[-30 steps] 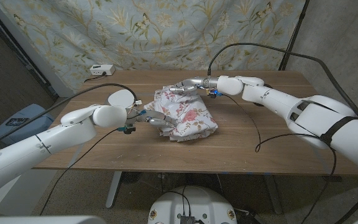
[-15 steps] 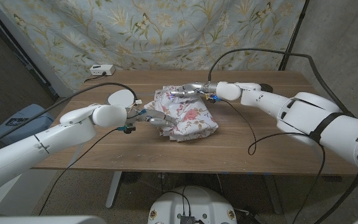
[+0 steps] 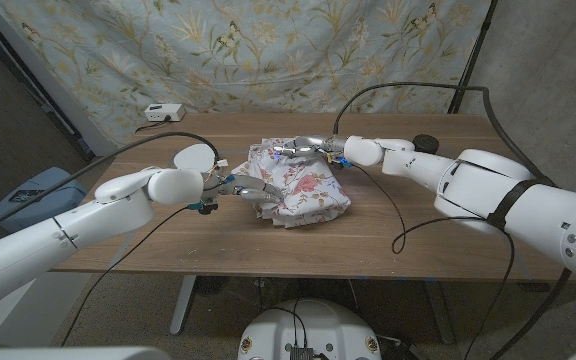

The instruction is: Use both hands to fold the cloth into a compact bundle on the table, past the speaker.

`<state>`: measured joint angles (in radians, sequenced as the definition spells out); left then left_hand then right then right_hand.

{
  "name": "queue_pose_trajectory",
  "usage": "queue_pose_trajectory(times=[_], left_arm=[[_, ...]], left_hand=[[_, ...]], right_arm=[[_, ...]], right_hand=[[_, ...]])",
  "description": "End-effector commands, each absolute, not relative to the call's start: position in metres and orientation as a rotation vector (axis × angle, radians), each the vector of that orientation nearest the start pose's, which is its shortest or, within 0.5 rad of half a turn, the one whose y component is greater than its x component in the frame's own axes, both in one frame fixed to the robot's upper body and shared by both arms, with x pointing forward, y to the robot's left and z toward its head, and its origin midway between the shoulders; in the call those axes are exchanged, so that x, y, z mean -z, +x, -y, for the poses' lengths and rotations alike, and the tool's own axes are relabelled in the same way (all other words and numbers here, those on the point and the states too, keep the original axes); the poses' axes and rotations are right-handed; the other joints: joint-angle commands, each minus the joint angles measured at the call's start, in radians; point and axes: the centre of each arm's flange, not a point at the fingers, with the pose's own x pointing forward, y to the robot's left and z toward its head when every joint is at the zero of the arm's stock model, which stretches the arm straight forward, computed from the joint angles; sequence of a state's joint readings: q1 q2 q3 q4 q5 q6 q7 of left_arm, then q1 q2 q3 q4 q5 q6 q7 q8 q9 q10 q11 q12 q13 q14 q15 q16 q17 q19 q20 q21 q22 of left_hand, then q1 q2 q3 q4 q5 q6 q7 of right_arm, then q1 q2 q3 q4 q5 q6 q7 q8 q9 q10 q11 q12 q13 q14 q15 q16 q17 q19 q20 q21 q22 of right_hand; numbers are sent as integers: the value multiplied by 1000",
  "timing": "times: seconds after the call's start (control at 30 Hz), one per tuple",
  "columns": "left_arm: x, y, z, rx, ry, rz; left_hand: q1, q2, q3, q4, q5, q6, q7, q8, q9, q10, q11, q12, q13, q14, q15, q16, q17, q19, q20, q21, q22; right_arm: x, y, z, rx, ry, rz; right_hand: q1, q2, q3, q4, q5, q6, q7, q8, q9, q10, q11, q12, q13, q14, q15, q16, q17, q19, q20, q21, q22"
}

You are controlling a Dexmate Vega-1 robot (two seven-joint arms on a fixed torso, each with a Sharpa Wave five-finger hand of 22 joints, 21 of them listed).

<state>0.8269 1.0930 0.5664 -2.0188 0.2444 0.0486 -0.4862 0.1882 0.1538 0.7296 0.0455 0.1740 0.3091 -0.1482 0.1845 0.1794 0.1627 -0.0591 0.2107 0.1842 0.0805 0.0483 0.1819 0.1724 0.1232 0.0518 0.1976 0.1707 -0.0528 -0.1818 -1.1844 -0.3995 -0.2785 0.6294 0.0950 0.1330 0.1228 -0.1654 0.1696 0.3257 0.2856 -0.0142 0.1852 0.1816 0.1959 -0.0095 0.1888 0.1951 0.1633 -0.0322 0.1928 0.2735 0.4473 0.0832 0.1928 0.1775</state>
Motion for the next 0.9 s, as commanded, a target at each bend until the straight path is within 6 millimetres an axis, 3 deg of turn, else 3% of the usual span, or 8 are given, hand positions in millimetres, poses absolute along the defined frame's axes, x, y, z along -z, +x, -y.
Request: queue_pose_trajectory(times=[0.03, 0.27, 0.37, 0.53, 0.9], left_arm=[[15, 532, -218, 614, 1554, 429], [15, 532, -219, 618, 1556, 428], [16, 533, -219, 622, 1557, 434], [15, 532, -220, 620, 1555, 442], [18, 534, -225, 615, 1550, 424]], left_hand=[[-2, -3, 8, -3, 1, 8, 0, 0, 1, 5, -1, -1, 5, 12, -3, -1, 0, 9, 0, 1, 4], [-2, -3, 8, -4, 1, 8, 0, 0, 1, 7, -2, -1, 5, 12, -3, -1, 0, 10, 0, 1, 4], [-2, -3, 8, -4, 1, 8, -1, 0, 1, 8, -2, 0, 5, 12, -2, -2, 0, 10, 0, 1, 4], [-3, -3, 9, -4, 1, 8, -1, 0, 1, 7, -2, -1, 5, 12, -1, -2, 0, 9, -1, 0, 4], [-4, -3, 9, -3, 1, 9, 0, 0, 1, 7, -1, -2, 5, 12, 0, -2, 0, 8, 0, 0, 4]], right_arm=[[-19, 727, 82, -603, -1443, 589], [-32, 717, 84, -644, -1423, 664], [-48, 700, 84, -685, -1409, 776], [-62, 678, 83, -675, -1411, 816], [-71, 652, 90, -654, -1418, 837]], right_hand=[[-5, 23, 0, -4, 7, 2, 3, 6, 0, 9, -5, 5, -1, 10, 1, 5, -1, 7, -4, 6, 0], [-4, 23, 2, -7, 9, 1, 3, 6, 0, 12, -7, 5, -2, 18, -2, 8, -6, 12, -7, 7, 0], [-1, 22, 4, -11, 12, 8, 0, 9, 0, 27, 0, 11, -2, 28, 3, 11, -12, 16, 0, 8, 0], [6, 20, 7, -17, 15, 14, 3, 11, 0, 36, 13, 12, -3, 39, 6, 13, -20, 29, 5, 12, -1], [19, 16, 12, -26, 17, 20, 2, 12, 0, 45, 28, 13, -3, 43, 14, 13, -30, 38, 8, 13, -1]])
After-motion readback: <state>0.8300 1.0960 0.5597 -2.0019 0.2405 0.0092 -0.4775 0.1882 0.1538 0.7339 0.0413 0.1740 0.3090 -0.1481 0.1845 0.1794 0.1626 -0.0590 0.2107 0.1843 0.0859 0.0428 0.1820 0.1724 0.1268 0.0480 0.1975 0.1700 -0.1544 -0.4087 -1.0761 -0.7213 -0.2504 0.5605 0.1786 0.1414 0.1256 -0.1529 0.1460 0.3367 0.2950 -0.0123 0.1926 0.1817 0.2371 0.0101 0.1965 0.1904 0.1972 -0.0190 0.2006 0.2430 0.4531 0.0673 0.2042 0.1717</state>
